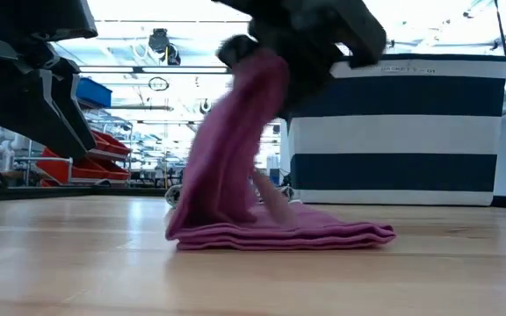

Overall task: Fold towel
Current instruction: Fold the pink towel

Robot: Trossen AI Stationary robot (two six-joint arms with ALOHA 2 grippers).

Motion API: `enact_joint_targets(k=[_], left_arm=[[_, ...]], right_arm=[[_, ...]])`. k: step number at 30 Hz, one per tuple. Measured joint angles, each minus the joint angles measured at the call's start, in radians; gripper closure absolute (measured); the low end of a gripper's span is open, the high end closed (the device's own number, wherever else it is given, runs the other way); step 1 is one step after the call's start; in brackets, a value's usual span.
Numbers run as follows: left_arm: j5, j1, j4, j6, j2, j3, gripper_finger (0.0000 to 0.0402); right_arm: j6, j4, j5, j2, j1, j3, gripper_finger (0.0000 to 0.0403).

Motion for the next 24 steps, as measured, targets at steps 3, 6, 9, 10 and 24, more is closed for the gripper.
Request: enact_joint_targets(k=[3,6,9,10,24], left_arm=[[0.001,0.008,0.000,-0.001,0.000,0.000,0.0200],[0.002,0.009,0.001,-0.005,0.000,0.000,0.0200],[0.003,0.007,0.000,-0.003,0.000,0.000,0.0200],[0.003,0.007,-0.001,-0.001,0.000,0.000,0.0200],[-0.005,0.004,-0.038,-0.013,0.000,0.000,0.0200]], right_arm=[[-0.026,0.076,-0.034,0.001,-0.001,0.000,0.0207],[-0.056,0.119,-0.035,0.008,-0.002,0.000,0.0207],[-0.082,0.201,-0.036,0.026,-0.009,0.000,0.0207],[-0.084,0.227,-0.036,0.038,-0.013,0.000,0.0207],[-0.086,0.146,0.135,0.061,0.006,0.001,0.0207]])
